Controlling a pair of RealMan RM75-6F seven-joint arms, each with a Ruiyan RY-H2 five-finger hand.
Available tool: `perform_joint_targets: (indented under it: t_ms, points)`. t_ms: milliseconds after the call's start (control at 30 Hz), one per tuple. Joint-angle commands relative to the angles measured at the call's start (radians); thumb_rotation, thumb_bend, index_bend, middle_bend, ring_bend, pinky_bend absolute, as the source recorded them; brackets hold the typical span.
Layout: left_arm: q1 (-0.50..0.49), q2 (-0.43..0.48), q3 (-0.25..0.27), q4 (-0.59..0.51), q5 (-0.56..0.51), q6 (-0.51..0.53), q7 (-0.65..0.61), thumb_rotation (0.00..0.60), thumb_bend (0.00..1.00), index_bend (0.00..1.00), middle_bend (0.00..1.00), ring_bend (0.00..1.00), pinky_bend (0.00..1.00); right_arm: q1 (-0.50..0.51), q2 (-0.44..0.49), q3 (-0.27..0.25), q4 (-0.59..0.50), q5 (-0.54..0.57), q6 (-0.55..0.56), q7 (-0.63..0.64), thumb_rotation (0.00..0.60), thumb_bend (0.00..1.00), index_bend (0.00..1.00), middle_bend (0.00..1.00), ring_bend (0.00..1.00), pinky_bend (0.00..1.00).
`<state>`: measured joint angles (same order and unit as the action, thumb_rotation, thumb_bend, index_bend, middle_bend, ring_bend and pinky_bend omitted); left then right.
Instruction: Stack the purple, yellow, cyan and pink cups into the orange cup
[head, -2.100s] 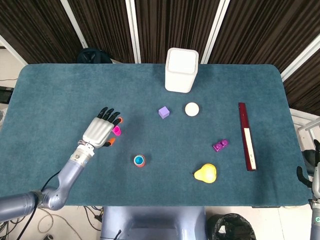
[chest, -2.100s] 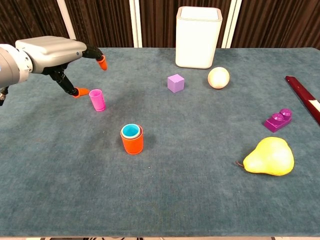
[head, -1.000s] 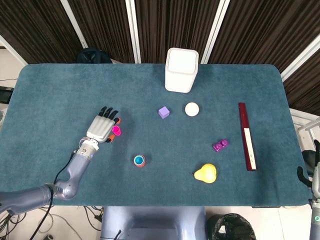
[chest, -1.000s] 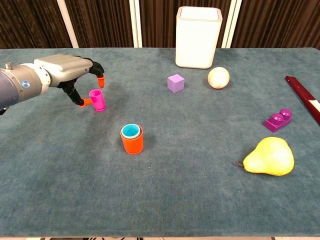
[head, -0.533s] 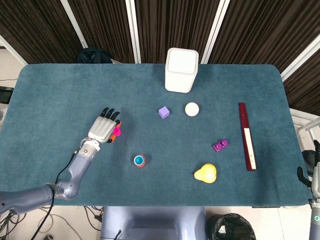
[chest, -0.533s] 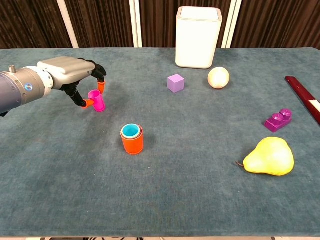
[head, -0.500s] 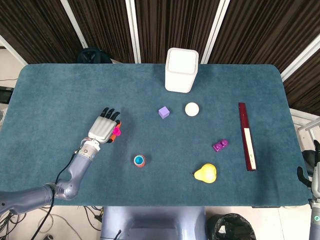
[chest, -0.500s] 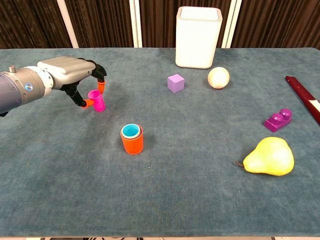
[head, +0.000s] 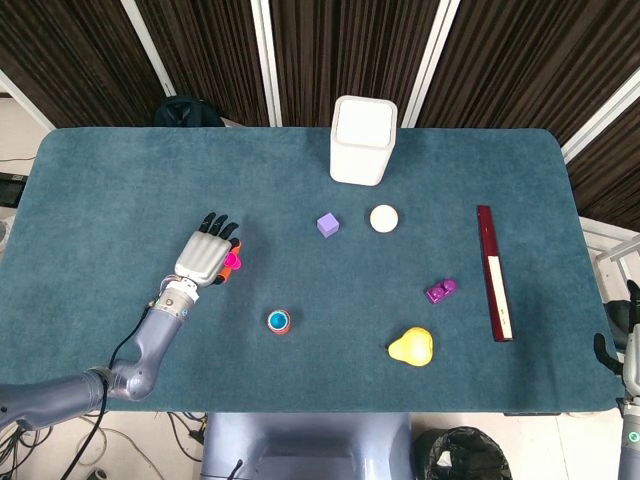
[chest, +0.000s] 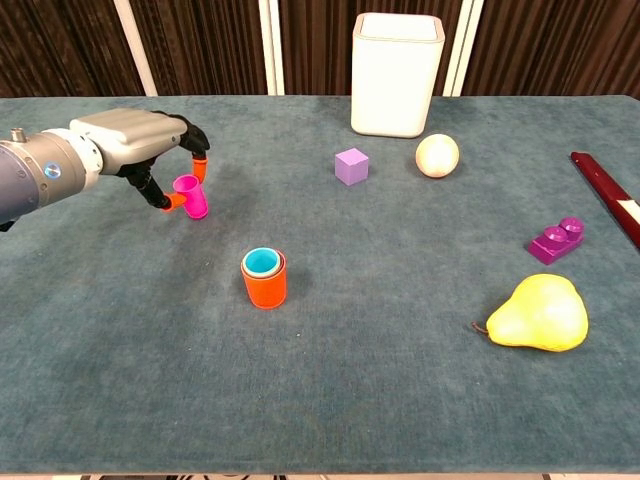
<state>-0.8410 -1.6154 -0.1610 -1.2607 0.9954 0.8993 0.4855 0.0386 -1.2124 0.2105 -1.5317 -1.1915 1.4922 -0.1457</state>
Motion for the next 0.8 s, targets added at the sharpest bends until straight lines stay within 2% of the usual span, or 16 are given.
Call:
perform_joint_targets:
  t_ms: [33, 200, 433, 800]
  points:
    - [0.0, 0.014, -0.016, -0.035, 0.025, 0.021, -0.025, 0.6, 0.37, 0.47, 0.15, 0.0, 0.0, 0.0, 0.0, 0.001, 0.0, 0.001, 0.001, 0.0, 0.6, 0.42, 0.04, 0.0, 0.04, 0.02]
    - [0.005, 0.062, -0.045, -0.149, 0.085, 0.061, -0.085, 0.6, 0.37, 0.47, 0.16, 0.0, 0.0, 0.0, -0.001, 0.002, 0.003, 0.004, -0.002, 0.0, 0.6, 0.42, 0.04, 0.0, 0.04, 0.02]
    - [0.02, 0.152, -0.021, -0.352, 0.112, 0.027, -0.13, 0.6, 0.37, 0.47, 0.16, 0.0, 0.0, 0.001, 0.0, -0.001, 0.001, 0.002, -0.005, 0.0, 0.6, 0.42, 0.04, 0.0, 0.03, 0.02]
    - [0.024, 0.202, 0.019, -0.497, 0.104, 0.031, -0.067, 0.6, 0.37, 0.47, 0.16, 0.0, 0.0, -0.002, 0.003, 0.001, -0.003, 0.0, 0.001, 0.002, 0.6, 0.42, 0.04, 0.0, 0.04, 0.02]
